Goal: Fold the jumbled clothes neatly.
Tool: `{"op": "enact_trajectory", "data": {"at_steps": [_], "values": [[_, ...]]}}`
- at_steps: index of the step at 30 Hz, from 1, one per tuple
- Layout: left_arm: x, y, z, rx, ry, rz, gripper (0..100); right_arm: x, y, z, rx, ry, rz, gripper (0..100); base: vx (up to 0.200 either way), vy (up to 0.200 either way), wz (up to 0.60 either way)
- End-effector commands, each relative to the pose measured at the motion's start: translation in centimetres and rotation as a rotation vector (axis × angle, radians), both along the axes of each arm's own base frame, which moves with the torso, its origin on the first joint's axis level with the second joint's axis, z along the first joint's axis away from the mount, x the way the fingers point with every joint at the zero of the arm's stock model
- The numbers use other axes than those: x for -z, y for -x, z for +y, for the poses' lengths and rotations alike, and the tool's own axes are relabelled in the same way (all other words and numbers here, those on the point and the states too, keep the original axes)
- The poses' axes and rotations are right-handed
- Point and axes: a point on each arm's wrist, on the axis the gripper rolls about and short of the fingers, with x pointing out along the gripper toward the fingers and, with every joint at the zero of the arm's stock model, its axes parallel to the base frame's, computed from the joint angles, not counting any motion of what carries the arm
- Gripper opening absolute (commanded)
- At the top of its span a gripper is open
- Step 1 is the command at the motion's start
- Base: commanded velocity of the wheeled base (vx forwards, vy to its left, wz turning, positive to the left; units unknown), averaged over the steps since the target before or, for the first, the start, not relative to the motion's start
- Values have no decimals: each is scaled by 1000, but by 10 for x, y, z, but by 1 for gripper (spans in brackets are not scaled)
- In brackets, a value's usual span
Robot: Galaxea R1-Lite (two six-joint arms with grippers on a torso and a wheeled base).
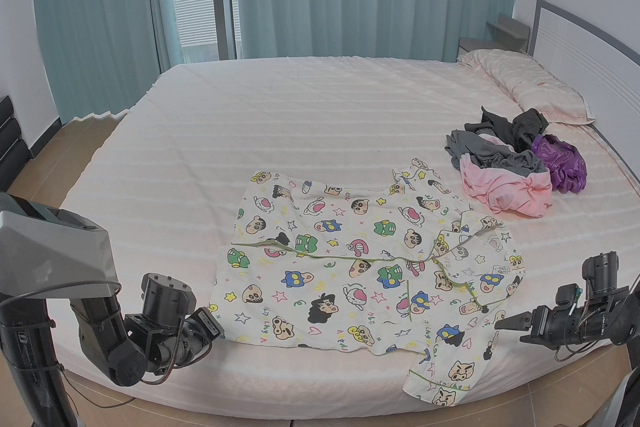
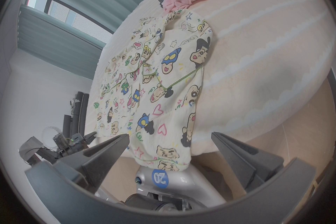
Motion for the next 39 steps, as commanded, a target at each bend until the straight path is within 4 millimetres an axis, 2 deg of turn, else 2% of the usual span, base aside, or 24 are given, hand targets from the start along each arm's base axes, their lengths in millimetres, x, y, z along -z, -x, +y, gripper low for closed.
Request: {"op": "enact_trajectory", "data": {"at_steps": [1,6,14,19,20,28,35,39], "values": [[-4,-2,11,-50,-17,-16,0,19,-20,9,-19,41,44,100,0,0,0],[-5,2,17,-38,-47,-13,0,30,-32,16,-14,72,20,100,0,0,0],[-12,3,20,-29,-60,-36,0,51,-48,16,19,113,28,100,0,0,0],[-14,2,22,-34,-62,-42,0,55,-55,15,29,110,-4,100,0,0,0],[-14,2,22,-34,-62,-43,0,55,-55,15,29,110,-4,0,0,0,0],[-12,3,22,-32,-64,-36,0,50,-66,11,50,107,-97,0,0,0,0],[-11,2,21,-31,-66,-33,0,37,-94,9,108,68,-224,0,0,0,0],[-9,2,21,-29,-71,-26,0,35,-105,9,108,69,-250,0,0,0,0]]}}
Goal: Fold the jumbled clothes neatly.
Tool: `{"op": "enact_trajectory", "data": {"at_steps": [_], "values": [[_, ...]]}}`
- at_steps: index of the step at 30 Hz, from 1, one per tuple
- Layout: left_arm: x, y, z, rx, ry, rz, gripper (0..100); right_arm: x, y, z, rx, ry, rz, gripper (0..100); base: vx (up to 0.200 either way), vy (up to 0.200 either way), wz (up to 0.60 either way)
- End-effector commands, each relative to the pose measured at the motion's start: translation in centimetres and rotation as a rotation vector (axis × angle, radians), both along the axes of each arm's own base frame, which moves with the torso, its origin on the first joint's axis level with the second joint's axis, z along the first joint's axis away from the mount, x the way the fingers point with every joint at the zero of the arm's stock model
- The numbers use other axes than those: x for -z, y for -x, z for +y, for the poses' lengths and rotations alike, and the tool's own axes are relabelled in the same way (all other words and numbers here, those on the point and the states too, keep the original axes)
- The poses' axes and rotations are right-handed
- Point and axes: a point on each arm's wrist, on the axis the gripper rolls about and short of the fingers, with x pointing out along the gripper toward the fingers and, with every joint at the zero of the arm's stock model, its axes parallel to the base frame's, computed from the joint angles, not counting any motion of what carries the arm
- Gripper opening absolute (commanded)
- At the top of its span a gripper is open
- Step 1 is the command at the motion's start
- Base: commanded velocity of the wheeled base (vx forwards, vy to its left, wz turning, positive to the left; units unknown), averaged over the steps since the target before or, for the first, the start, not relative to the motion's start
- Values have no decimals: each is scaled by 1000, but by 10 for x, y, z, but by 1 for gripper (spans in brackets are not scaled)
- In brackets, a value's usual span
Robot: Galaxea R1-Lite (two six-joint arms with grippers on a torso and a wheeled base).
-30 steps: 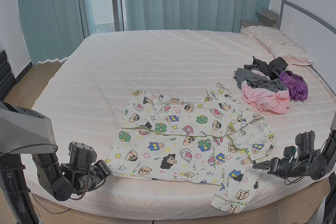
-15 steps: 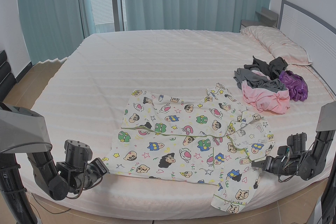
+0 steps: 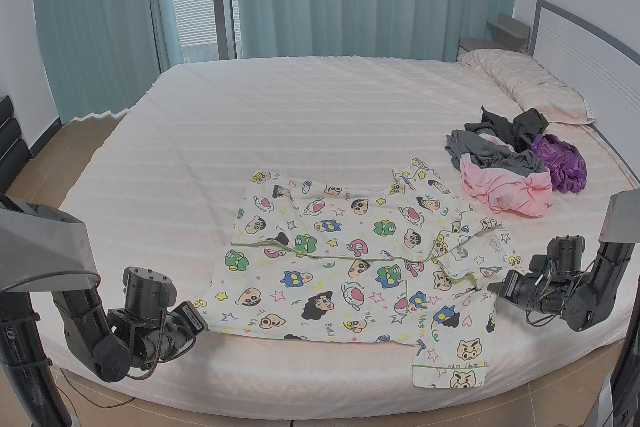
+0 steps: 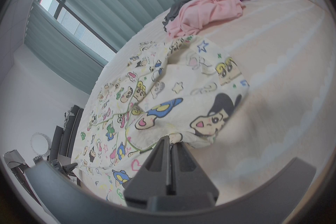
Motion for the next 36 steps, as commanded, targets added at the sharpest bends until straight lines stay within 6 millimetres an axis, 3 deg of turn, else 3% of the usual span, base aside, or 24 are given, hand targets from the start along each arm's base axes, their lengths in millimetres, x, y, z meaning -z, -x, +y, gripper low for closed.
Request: {"op": "enact_trajectory", "data": {"at_steps": [1,4,5,12,18,23,30,36], "values": [[2,0,0,2,-4,8,0,-2,-11,0,1,0,-31,0,0,0,0],[3,0,0,5,-7,12,0,-2,-19,-1,3,0,-46,0,0,0,0],[5,0,0,5,-9,18,0,-1,-21,-1,3,0,-47,100,0,0,0],[9,0,-1,6,-12,30,0,-7,0,-1,-5,0,-13,100,0,0,0],[8,0,-2,11,-11,26,0,-18,15,-16,51,-1,-18,100,0,0,0],[7,2,-2,16,-10,24,0,-31,43,-16,37,-18,-11,100,0,0,0],[1,10,-5,37,-7,16,0,-11,87,13,-115,11,164,100,0,0,0],[0,10,-6,43,-6,13,0,9,99,21,-206,62,268,100,0,0,0]]}}
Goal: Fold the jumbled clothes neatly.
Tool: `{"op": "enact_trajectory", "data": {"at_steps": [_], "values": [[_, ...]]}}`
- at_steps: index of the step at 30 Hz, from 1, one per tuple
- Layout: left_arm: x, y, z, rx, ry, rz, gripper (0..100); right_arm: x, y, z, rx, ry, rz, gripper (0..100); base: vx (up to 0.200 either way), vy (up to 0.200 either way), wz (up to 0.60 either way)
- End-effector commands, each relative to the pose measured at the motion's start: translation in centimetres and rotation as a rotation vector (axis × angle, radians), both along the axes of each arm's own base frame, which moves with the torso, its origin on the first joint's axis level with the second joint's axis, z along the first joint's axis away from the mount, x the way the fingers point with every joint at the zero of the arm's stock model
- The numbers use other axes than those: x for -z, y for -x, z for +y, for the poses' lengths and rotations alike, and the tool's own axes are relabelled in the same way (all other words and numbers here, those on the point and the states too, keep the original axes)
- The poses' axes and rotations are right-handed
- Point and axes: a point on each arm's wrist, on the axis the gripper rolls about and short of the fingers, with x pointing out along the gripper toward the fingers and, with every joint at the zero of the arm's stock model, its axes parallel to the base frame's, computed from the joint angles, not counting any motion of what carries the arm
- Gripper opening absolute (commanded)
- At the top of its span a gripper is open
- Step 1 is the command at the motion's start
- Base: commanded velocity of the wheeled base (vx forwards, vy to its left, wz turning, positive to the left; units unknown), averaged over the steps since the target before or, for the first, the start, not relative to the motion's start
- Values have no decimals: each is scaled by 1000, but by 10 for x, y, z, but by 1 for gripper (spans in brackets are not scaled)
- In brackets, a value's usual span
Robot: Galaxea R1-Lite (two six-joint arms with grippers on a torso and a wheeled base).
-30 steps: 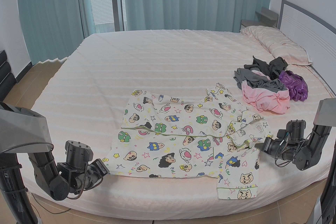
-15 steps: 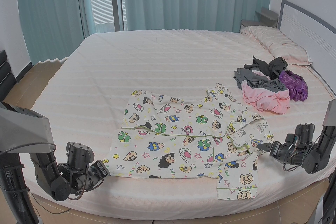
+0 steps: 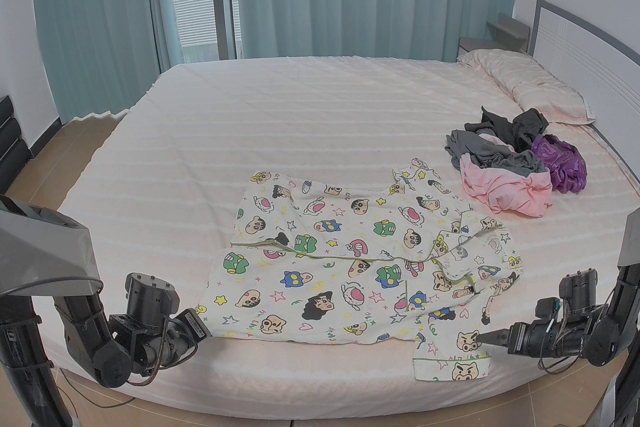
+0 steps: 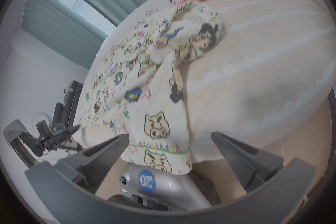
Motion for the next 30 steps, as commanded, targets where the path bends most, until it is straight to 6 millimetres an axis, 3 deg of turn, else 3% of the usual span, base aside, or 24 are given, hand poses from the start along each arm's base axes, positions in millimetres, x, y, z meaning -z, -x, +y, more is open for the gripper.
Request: {"op": "enact_trajectory", "data": {"at_steps": [1,16,17,30], "values": [[-3,2,-1,7,4,-10,0,19,12,8,-69,28,106,100,0,0,0],[-4,2,-1,7,5,-14,0,28,11,18,-131,37,133,100,0,0,0],[-4,2,-1,7,5,-14,0,29,10,18,-129,35,136,0,0,0,0],[-4,17,-7,58,-12,11,0,24,17,8,-78,42,161,0,0,0,0]]}}
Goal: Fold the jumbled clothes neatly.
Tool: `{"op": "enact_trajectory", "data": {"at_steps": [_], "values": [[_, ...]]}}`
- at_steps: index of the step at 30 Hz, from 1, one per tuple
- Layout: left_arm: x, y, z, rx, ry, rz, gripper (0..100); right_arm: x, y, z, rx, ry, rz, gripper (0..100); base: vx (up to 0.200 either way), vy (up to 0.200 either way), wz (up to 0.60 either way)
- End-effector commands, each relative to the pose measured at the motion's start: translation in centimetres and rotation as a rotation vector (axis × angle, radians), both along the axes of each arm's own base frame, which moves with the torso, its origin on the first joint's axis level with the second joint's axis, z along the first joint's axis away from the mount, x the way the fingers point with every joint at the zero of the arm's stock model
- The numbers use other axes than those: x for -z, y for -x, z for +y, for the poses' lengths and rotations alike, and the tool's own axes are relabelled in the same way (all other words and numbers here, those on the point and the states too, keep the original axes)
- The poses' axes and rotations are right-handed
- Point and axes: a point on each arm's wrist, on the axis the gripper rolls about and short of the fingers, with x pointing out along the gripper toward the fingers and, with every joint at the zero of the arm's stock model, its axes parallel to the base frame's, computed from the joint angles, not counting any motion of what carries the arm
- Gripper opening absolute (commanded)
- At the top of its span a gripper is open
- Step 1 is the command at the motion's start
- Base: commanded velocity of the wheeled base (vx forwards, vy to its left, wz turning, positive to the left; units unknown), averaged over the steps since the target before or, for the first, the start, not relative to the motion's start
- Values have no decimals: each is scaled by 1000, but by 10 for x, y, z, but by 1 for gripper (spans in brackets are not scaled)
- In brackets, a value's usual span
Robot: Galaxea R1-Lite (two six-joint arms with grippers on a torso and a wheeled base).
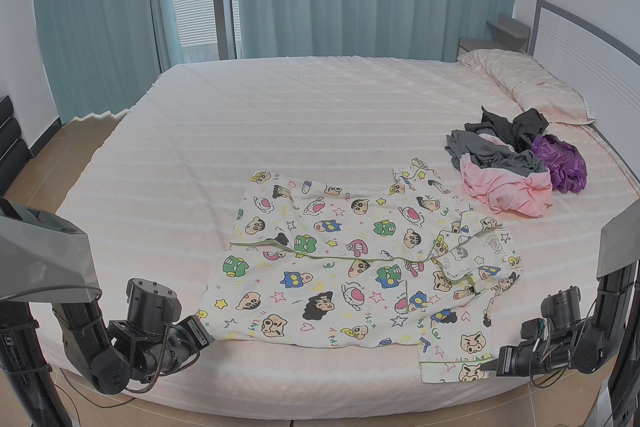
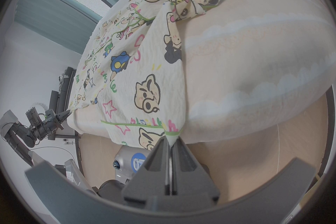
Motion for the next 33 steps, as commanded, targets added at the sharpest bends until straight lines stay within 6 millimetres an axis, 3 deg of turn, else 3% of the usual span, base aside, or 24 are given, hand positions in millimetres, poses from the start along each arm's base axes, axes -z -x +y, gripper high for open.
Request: {"op": "enact_trajectory", "data": {"at_steps": [1,12,28,29,33], "values": [[-3,8,-1,22,-7,2,0,-7,7,-6,20,8,16,0,0,0,0],[4,38,5,116,-104,90,0,-20,31,-30,-19,99,84,0,0,0,0],[11,59,3,201,-151,164,0,-18,42,-30,-97,148,160,0,0,0,0],[11,59,2,205,-149,163,100,-18,42,-30,-100,149,162,100,0,0,0],[9,59,3,197,-154,151,100,-20,42,-33,-77,146,148,100,0,0,0]]}}
